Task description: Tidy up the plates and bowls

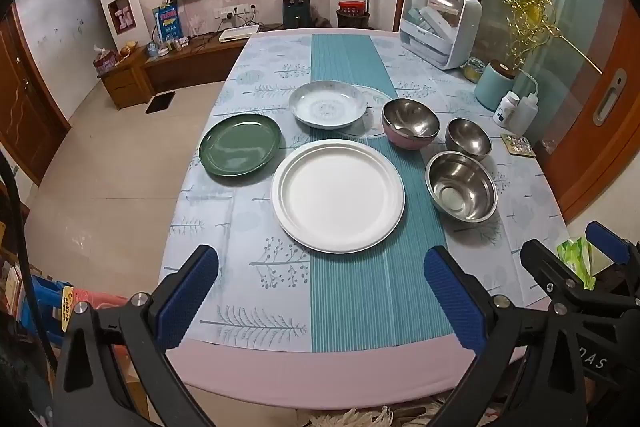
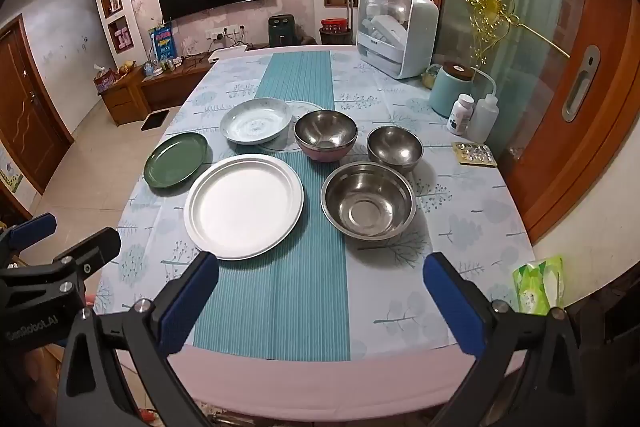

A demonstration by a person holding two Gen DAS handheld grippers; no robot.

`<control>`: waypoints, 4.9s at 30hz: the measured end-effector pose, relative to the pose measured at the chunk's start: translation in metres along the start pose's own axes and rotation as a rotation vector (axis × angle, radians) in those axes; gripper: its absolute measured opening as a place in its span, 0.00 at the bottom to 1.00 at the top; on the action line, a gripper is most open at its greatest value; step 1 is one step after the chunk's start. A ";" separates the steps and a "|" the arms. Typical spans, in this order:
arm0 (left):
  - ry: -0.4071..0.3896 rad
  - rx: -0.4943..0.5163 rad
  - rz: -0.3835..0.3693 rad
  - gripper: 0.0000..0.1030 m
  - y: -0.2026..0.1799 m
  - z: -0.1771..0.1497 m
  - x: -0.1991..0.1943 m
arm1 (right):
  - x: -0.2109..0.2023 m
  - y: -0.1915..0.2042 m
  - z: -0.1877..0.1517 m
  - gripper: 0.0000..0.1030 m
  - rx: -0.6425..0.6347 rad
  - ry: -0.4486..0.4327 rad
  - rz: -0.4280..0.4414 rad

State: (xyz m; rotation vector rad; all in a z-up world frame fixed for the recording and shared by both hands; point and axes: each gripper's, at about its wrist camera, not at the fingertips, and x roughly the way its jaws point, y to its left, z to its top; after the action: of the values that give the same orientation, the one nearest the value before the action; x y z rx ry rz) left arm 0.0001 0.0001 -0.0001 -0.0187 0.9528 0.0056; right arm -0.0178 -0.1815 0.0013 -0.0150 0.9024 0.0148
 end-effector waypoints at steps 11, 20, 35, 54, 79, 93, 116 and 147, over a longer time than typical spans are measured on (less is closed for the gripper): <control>-0.001 0.002 0.002 0.99 0.000 0.000 0.000 | 0.002 0.001 -0.002 1.00 0.000 0.003 0.000; 0.000 0.001 0.003 0.99 0.000 0.000 0.000 | 0.003 0.002 -0.002 1.00 0.000 0.005 0.001; 0.001 0.001 0.003 0.99 0.000 0.000 0.000 | 0.005 0.006 -0.001 1.00 -0.002 0.006 0.002; 0.003 0.003 -0.002 0.99 0.014 0.003 0.004 | 0.009 0.014 -0.002 1.00 -0.002 0.012 0.000; 0.004 0.009 0.001 0.99 0.067 0.006 0.013 | 0.013 0.065 -0.009 1.00 0.016 0.025 -0.010; -0.049 0.004 -0.038 0.99 0.104 0.005 0.012 | 0.005 0.099 -0.013 1.00 0.018 0.018 -0.058; 0.079 -0.051 -0.030 0.97 0.113 0.016 0.078 | 0.049 0.089 0.000 0.90 -0.001 0.078 -0.011; 0.505 -0.167 -0.180 0.75 0.101 0.059 0.332 | 0.350 0.039 0.099 0.39 -0.122 0.560 0.309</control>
State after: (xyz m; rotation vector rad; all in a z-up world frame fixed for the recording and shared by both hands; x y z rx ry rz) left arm 0.2387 0.1014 -0.2379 -0.2709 1.4502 -0.0890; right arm 0.2762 -0.1382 -0.2120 0.0077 1.4561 0.3685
